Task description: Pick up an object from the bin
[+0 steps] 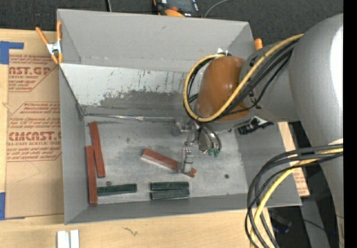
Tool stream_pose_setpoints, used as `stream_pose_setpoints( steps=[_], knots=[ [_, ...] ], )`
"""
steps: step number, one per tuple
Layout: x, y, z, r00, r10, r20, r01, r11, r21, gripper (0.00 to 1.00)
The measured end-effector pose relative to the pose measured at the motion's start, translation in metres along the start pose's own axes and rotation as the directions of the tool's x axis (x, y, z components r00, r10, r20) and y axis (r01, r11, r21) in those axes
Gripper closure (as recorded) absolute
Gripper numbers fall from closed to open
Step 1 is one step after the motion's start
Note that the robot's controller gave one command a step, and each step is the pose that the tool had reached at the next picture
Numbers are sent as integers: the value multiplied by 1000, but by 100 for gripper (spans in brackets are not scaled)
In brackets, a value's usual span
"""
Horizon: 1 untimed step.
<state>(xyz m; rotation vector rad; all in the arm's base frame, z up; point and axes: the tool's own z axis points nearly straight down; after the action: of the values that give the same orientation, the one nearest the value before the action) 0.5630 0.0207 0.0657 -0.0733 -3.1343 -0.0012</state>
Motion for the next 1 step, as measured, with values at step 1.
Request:
stream_pose_setpoints(
  steps=[1],
  knots=[
    [10, 86, -5, 1000, 22, 9, -22, 1000, -4, 0]
  ],
)
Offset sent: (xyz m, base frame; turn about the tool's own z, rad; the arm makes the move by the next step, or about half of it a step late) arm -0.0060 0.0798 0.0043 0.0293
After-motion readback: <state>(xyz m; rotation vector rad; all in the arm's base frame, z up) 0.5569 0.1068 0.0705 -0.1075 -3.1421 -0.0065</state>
